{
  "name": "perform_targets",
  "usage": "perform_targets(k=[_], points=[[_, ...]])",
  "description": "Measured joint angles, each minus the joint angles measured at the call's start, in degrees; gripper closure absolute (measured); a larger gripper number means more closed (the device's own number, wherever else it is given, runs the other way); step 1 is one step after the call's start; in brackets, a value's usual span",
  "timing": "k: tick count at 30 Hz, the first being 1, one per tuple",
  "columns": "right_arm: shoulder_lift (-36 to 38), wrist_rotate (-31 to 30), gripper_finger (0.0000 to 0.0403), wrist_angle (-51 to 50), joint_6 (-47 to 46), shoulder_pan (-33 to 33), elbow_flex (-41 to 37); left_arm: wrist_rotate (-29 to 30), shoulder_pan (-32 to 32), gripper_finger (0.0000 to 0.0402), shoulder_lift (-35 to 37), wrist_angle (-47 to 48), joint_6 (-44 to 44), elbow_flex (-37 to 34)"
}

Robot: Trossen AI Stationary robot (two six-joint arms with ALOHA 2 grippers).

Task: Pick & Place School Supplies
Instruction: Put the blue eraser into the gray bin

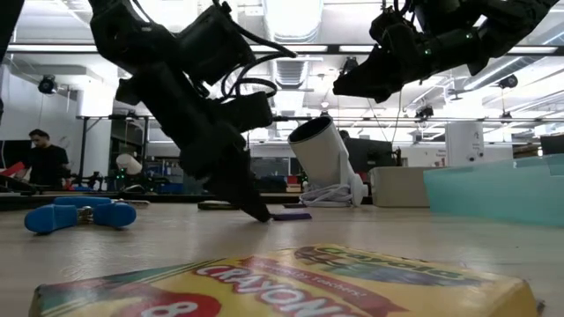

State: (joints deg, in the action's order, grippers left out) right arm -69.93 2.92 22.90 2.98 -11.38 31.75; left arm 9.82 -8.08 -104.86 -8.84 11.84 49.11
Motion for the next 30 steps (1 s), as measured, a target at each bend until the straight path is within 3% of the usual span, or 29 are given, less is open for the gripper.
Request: perform_targets(k=[21, 30], points=[[0.0, 0.0, 0.0234, 0.0, 0.0, 0.0, 0.0, 4.2, 2.1, 0.0239, -2.4, -3.9, -2.9, 1.3], [0.0, 0.0, 0.0234, 0.1, 0.0, 0.0, 0.0, 3.2, 2.9, 0.0272, -7.1, -6.9, -2.2, 2.0]])
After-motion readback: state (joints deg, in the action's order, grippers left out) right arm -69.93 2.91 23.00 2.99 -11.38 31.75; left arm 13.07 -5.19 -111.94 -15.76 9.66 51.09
